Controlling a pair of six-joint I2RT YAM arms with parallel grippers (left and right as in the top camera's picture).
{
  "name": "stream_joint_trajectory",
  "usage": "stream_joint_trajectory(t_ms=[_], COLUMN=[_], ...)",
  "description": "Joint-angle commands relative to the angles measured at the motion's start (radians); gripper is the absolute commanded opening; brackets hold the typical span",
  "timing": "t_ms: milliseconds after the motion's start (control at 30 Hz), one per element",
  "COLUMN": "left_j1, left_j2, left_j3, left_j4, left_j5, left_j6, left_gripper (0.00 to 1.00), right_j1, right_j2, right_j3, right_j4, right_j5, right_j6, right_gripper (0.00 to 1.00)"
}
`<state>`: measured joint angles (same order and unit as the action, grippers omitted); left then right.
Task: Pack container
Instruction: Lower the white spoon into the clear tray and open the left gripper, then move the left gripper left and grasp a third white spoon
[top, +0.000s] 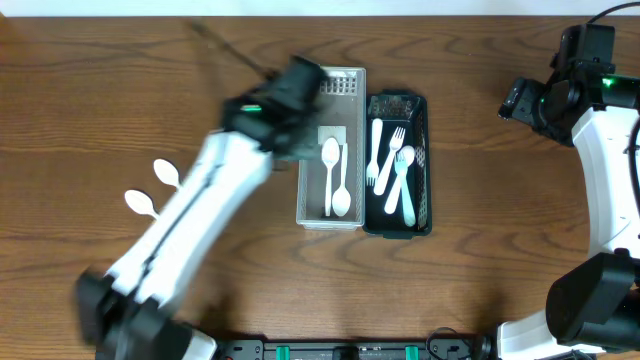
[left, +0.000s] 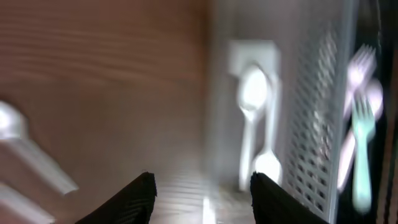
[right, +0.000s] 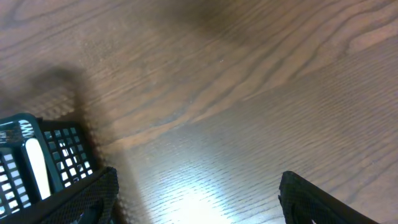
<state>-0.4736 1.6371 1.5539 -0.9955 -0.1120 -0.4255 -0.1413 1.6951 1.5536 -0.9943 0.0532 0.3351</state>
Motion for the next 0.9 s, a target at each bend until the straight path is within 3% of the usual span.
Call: stream_joint_trajectory(t_ms=[0,133,233,533,867], left_j1=[0.157,0.338,0.440,0.592,0.621], left_j2=[-0.093,-0.105,-0.079,0.091,0.232], left_j3=[0.022,0.010,-0.015,-0.086,-0.165], left_j4=[-0.054,-0.119,-0.114,-0.056,0.027], left_j5=[-0.110,-0.097,-0.037,0.064,0.079], left_j6=[-0.153,-0.327,-0.358,-0.365,-0.281], left_gripper=[0.52,0.53,0.53,0.56,0.56], right_j1=[-0.003,-0.003,-0.003,-0.003,-0.003], right_j2=[0.000,0.000,0.000,0.000,0.000], right_j3=[-0.005,-0.005,-0.005,-0.005,-0.005], right_j4=[0.000,0.000,0.001,0.003,0.003], right_j5=[0.011,0.011,0.010,0.010,0.011], right_j6=[-0.011,-0.011,-0.011,-0.011,-0.011], right_gripper=[0.86,0.86,0.86,0.86,0.86])
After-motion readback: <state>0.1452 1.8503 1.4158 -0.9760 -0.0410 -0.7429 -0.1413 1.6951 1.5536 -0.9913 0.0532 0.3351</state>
